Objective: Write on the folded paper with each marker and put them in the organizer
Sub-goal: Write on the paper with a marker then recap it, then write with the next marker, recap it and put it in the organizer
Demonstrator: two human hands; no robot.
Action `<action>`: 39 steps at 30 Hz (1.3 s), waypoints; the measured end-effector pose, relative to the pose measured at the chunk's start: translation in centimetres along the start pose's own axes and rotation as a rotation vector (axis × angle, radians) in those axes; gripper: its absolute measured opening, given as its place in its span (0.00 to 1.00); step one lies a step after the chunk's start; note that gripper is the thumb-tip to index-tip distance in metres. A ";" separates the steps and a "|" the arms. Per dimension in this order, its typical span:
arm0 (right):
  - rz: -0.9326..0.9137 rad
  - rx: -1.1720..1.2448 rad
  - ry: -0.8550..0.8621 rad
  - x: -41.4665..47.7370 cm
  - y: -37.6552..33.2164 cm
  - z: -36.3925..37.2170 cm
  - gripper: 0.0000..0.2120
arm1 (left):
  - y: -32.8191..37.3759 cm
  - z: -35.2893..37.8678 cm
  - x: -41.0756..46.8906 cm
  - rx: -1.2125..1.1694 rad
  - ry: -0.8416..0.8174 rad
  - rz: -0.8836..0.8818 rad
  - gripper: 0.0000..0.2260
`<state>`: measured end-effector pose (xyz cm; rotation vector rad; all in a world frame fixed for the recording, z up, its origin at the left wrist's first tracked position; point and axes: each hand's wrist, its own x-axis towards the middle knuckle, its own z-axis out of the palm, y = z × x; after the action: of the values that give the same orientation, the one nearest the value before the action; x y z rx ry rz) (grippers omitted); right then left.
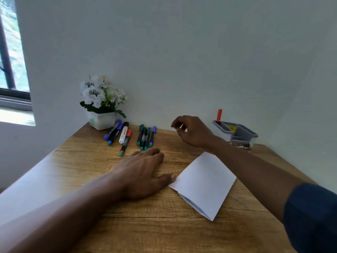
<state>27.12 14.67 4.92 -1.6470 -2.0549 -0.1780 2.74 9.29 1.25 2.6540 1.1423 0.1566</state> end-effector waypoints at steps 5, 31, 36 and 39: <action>-0.215 -0.531 -0.353 3.7 -2.1 3.4 0.31 | 0.1 0.0 0.0 0.012 0.011 0.014 0.38; -0.491 -0.750 -0.304 4.9 -1.7 1.4 0.10 | -0.4 0.2 -0.1 0.007 0.047 0.065 0.36; -0.240 -0.308 0.043 -1.5 -1.0 -2.9 0.11 | -0.5 0.3 0.0 0.009 0.054 0.071 0.37; 0.058 0.428 0.162 -5.8 -2.2 -4.3 0.02 | -0.5 0.2 -0.2 -0.020 0.063 0.081 0.37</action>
<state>27.20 7.26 6.45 -1.3765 -1.7715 0.1372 2.32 9.45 0.91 2.6967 1.0468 0.2671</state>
